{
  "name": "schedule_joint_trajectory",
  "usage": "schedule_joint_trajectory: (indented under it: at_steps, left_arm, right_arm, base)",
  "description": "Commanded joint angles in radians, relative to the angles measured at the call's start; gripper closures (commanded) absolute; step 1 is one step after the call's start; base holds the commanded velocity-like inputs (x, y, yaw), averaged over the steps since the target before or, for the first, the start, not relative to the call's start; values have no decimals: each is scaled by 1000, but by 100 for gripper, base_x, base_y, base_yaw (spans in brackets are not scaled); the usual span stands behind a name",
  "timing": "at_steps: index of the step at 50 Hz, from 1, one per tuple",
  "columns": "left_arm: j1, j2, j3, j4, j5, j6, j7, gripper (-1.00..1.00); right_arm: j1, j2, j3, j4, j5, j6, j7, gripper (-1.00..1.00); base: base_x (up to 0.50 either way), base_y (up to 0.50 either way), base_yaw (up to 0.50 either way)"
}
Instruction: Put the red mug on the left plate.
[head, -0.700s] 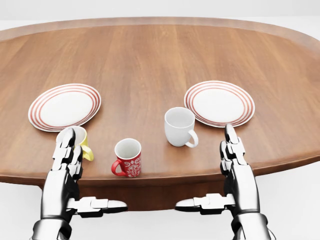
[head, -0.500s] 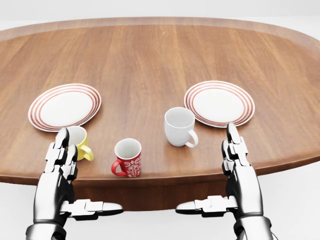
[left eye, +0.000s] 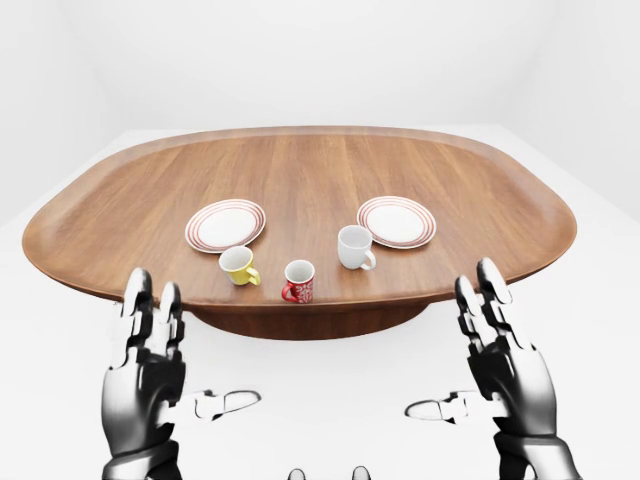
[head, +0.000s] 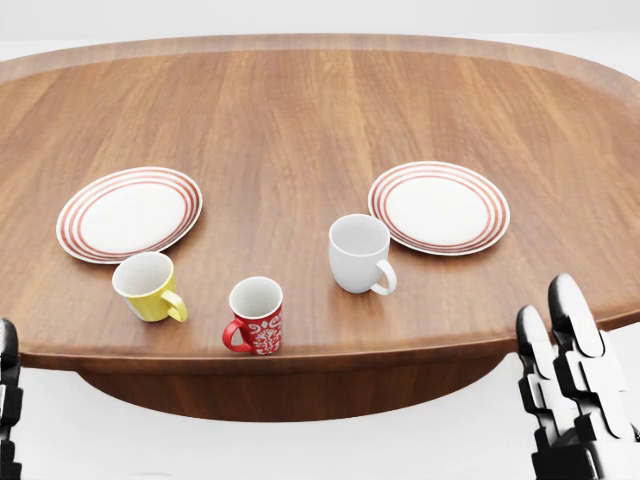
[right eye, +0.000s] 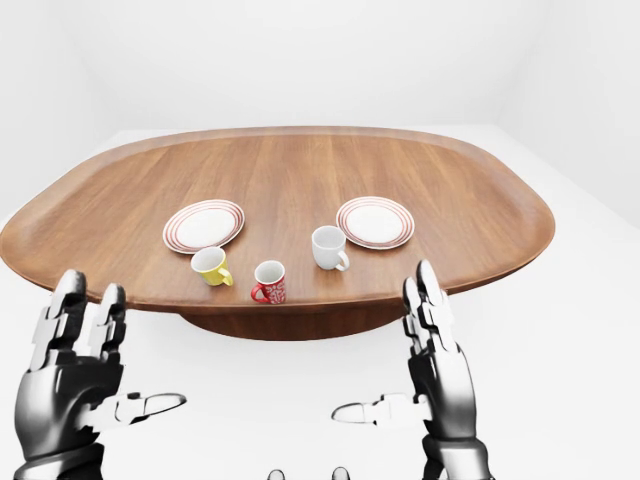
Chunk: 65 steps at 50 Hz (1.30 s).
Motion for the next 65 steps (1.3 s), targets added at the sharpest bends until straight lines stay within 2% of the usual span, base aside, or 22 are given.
schedule_joint_trajectory:
  at_steps: [1,9,17,26,43,65]
  left_arm:
    - [142,-145,132,-187,-91,0,-175,-100]
    - [122,-198,166,-199,-99,0,-233,-100]
    - [105,-208,177,-195,-92,0,-243,-100]
    - [112,-219,171,-200,-88,0,-260,-100]
    - [116,-200,141,-188,-58,0,-249,-100]
    - [121,-193,141,-193,-70,0,-244,-100]
  right_arm:
    - [157,62,-42,-122,19,0,93,-100]
    - [169,86,-66,-134,46,0,131,-100]
    - [159,83,-61,-137,26,0,121,-100]
    - [164,97,-70,-141,15,0,120,-100]
    - [162,104,-78,-155,16,0,128,-100]
    - [175,101,-62,-138,5,0,137,-100]
  base:
    - [0,0,0]
    - [0,0,0]
    - [0,0,0]
    - [8,48,0]
    - [8,50,0]
    - [8,50,0]
